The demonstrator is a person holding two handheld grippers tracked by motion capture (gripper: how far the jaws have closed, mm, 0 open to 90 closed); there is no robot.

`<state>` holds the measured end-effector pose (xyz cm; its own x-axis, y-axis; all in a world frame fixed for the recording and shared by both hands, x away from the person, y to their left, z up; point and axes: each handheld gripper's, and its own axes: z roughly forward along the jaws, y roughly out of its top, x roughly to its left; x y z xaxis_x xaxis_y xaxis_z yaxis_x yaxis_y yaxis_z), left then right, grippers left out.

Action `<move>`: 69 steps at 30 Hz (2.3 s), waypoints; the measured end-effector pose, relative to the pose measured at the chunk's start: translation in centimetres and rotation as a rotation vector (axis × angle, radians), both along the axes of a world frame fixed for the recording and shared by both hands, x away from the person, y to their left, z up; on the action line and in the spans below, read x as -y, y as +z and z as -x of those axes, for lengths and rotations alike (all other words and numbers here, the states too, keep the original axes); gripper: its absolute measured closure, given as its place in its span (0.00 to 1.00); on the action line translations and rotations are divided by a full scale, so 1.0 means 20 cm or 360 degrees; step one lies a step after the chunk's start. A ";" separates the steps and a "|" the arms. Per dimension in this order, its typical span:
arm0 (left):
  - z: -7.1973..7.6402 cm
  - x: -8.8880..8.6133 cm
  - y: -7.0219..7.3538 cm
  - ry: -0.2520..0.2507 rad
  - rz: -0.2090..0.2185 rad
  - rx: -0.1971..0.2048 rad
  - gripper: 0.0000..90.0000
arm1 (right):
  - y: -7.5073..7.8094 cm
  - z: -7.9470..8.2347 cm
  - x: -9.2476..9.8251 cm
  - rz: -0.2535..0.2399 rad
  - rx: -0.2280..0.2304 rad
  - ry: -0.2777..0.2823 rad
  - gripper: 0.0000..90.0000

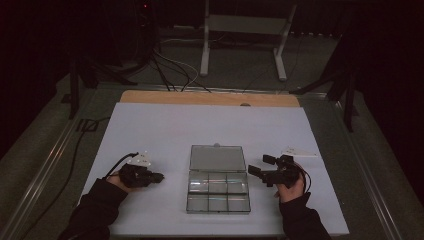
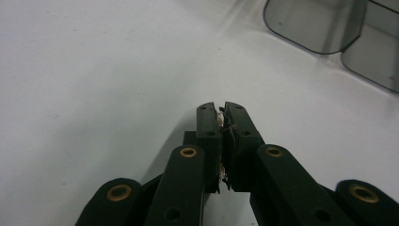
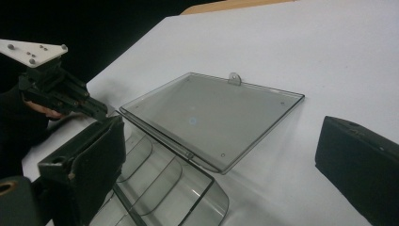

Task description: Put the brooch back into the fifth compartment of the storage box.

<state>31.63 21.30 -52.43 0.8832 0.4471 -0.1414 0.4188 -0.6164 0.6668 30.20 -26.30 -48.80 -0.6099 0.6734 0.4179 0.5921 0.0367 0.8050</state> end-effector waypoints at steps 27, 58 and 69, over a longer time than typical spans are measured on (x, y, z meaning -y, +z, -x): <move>0.02 0.06 0.13 -0.0015 0.0092 -0.0007 0.98 | 0.00 0.00 0.00 -0.0010 0.0002 -0.0002 0.02; 0.08 0.19 0.27 -0.0062 0.0238 -0.0004 0.98 | 0.00 0.00 0.00 -0.0009 0.0002 0.0002 0.02; 0.12 0.27 0.31 -0.0150 0.0263 -0.0002 0.98 | 0.00 0.00 0.00 -0.0006 0.0002 0.0003 0.02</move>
<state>29.28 15.96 -46.17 0.9199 0.3330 -0.2070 0.3651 -0.5352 0.7617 30.18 -26.28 -48.80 -0.6116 0.6705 0.4200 0.5912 0.0346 0.8058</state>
